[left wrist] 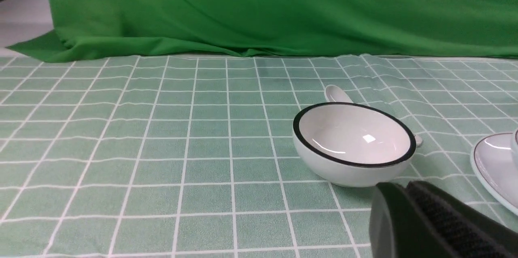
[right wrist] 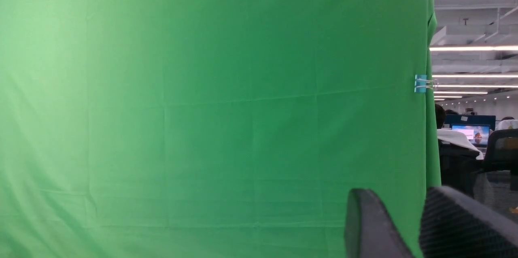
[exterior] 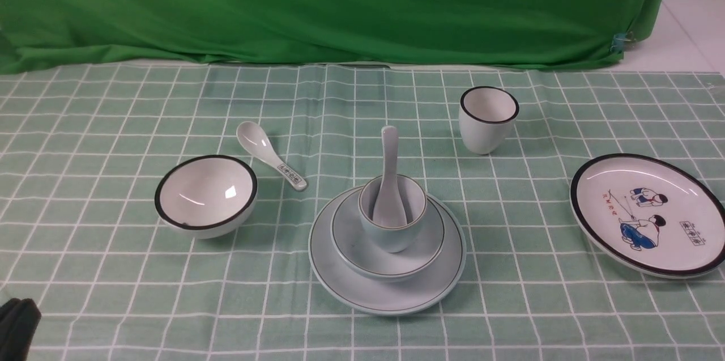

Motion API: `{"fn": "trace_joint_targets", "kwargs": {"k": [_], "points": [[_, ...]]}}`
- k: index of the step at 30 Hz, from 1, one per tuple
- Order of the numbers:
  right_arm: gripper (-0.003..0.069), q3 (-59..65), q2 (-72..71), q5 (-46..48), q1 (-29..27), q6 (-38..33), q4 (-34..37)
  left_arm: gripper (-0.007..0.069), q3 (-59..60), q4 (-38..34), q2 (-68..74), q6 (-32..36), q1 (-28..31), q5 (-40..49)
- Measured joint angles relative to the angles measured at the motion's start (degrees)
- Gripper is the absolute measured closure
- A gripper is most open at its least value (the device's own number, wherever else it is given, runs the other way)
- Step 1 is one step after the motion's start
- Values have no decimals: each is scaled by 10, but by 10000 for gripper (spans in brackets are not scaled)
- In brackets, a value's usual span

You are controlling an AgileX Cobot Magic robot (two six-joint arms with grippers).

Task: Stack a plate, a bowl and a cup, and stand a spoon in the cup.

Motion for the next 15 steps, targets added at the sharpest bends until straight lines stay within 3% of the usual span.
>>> {"fn": "trace_joint_targets", "kwargs": {"k": [15], "points": [[418, 0, 0, 0, 0, 0, 0, 613, 0, 19, 0, -2, 0, 32]]}}
